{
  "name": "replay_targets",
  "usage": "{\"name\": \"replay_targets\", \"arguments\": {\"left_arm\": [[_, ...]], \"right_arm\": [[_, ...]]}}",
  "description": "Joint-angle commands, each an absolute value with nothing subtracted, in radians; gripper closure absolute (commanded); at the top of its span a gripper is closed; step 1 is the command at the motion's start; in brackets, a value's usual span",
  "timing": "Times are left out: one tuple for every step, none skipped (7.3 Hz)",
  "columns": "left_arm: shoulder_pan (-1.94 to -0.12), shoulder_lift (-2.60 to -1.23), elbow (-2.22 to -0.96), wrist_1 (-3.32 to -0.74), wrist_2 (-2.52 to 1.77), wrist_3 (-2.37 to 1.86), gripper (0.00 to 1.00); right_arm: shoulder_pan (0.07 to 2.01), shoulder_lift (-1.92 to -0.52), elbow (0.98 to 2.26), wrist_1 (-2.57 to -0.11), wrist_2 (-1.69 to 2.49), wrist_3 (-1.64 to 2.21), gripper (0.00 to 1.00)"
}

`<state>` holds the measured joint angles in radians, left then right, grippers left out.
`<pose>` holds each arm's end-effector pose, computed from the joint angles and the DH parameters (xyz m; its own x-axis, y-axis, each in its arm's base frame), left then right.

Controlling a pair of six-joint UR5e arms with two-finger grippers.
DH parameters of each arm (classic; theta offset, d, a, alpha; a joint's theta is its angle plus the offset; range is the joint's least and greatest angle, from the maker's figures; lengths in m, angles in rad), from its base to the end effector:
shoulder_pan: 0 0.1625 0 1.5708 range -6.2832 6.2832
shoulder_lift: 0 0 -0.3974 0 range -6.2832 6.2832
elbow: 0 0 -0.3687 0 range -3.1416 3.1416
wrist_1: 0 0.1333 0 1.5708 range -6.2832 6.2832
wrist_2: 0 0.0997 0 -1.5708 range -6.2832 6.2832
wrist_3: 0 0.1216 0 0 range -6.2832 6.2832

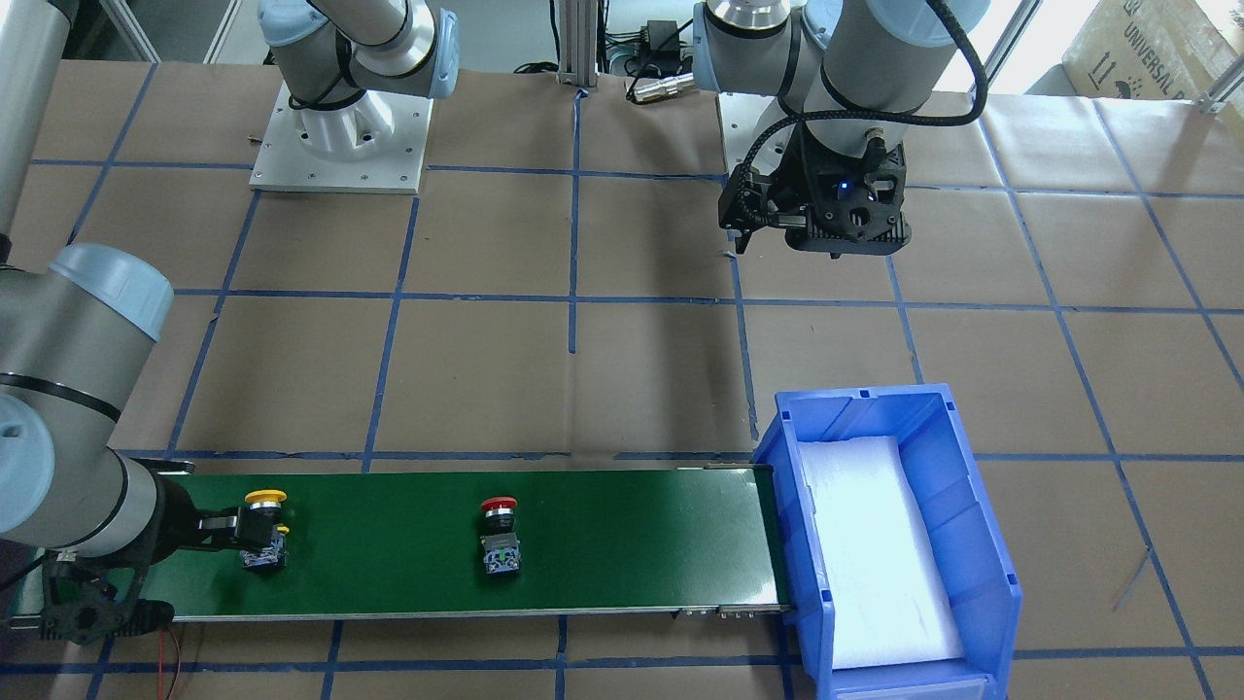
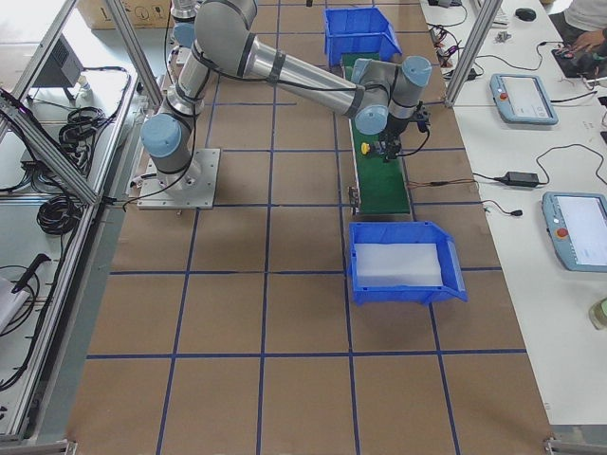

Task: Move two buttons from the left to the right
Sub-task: 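Lower the right gripper and grasp the yellow button on the belt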

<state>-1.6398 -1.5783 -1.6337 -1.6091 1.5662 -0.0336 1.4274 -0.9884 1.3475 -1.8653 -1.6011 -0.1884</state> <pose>-0.1650 -0.4464 0.4023 -0.9994 0.0351 0.0009 0.0350 0.9935 0.1086 0.0346 -0.6672 0.2371 -0.9988 -0.0466 0.0176 -0.0452 0.9966 0.0691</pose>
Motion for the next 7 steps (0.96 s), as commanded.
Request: {"name": "replay_targets", "arguments": {"left_arm": [[-1.640, -1.580, -1.634, -1.609, 1.565, -0.034, 0.00], [-1.640, -1.578, -1.634, -1.609, 1.565, -0.034, 0.00], [-1.641, -1.580, -1.634, -1.609, 1.565, -0.034, 0.00], [-1.640, -1.580, -1.635, -1.609, 1.565, -0.032, 0.00], [-1.640, -1.580, -1.634, -1.609, 1.565, -0.034, 0.00], [-1.640, -1.580, -1.634, -1.609, 1.566, -0.034, 0.00], [-1.640, -1.580, -1.635, -1.608, 1.565, -0.032, 0.00]], "right_arm": [[1.451, -0.977, 1.350, -1.902, -1.601, -0.184, 0.01], [1.456, -0.970, 1.351, -1.905, -1.603, -0.183, 0.04], [1.462, -0.966, 1.350, -1.907, -1.605, -0.183, 0.06], [1.462, -0.965, 1.350, -1.905, -1.609, -0.183, 0.20], [1.462, -0.960, 1.351, -1.901, -1.624, -0.184, 0.66], [1.462, -0.959, 1.351, -1.891, -1.670, -0.193, 0.73], [1.462, -0.960, 1.353, -1.882, -1.675, -0.195, 0.75]]}}
